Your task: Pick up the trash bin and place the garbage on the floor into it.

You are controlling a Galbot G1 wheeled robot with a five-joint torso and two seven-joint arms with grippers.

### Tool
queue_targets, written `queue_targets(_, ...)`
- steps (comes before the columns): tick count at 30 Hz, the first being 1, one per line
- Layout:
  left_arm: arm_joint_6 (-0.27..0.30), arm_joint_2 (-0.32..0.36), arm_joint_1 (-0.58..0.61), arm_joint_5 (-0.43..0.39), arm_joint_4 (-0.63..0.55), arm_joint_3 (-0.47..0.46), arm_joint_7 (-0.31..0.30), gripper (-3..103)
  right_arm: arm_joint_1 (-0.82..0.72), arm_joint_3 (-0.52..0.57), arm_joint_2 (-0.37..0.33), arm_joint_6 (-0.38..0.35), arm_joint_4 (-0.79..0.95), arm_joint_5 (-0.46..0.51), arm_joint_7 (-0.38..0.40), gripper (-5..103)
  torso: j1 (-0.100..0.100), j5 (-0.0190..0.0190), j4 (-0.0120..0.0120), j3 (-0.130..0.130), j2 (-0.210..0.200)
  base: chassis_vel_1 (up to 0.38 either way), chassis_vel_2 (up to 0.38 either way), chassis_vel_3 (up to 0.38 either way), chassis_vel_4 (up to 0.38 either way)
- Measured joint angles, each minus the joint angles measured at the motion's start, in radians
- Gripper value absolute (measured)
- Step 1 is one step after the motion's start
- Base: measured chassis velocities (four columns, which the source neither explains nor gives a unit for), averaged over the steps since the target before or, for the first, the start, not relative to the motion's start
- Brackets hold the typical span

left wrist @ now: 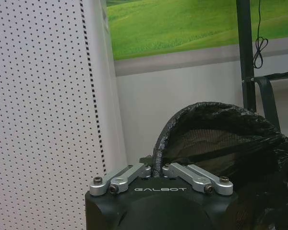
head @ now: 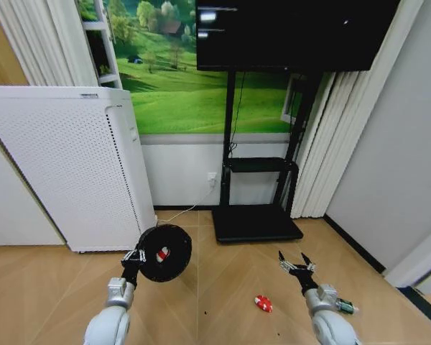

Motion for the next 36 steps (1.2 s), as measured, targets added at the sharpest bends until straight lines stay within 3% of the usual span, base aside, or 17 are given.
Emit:
queue_targets(5, -0.002, 0.0, 0.0, 0.003, 0.004, 0.01, 0.0, 5, -0.002, -0.008, -0.005, 0.002, -0.005, 0.001, 0.0, 100, 0.0, 0.0002, -0.0003, 0.0, 0.0, 0.035, 0.043, -0.043, -0.035)
queue_targets(14, -0.012, -0.002, 0.006, 0.018, 0.023, 0.047, 0.0, 5, -0.018, -0.108, -0.141, -0.082, -0.049, -0.017, 0.033, 100, 0.0, 0.0004, -0.0003, 0.0, 0.0, 0.0, 0.0, 0.0, 0.0)
queue_targets(25, -0.009, 0.016, -0.006, 0.024, 0.079, 0.058, 0.0, 5, -0.028, -0.23, -0.253, -0.156, -0.133, -0.017, 0.043, 100, 0.0, 0.0002, -0.0006, 0.0, 0.0, 0.0, 0.0, 0.0, 0.0)
queue_targets(36, 0.007, 0.019, 0.009, 0.041, 0.095, 0.049, -0.001, 5, 0.073, -0.457, -0.249, -0.139, -0.269, -0.036, 0.03, 100, 0.0, 0.0004, -0.0005, 0.0, 0.0, 0.0, 0.0, 0.0, 0.0)
